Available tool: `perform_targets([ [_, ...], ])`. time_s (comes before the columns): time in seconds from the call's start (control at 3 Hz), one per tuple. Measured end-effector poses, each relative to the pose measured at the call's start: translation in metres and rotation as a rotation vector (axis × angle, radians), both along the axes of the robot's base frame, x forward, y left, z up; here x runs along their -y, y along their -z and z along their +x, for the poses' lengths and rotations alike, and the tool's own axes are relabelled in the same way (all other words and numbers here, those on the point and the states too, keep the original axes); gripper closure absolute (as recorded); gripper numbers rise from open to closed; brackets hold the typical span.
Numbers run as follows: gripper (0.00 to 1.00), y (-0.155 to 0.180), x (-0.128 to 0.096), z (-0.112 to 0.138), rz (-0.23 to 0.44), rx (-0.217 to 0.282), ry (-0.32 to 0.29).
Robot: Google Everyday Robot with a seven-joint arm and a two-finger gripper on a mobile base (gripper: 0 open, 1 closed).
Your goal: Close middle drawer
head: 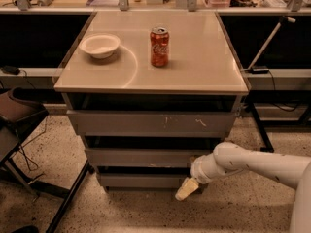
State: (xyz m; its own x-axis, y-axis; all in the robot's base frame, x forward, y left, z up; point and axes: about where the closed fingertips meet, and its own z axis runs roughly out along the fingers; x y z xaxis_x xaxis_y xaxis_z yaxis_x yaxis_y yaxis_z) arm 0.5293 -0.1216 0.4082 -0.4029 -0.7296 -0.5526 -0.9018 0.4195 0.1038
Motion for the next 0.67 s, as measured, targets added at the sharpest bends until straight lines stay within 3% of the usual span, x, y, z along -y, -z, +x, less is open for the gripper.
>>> perform_targets([
  [0.33,0.00,-0.0105,-0.0009,0.0204,0.021,0.006,0.001],
  [0.67,0.00,-0.0105,-0.0009,0.0204,0.021,0.006,0.001],
])
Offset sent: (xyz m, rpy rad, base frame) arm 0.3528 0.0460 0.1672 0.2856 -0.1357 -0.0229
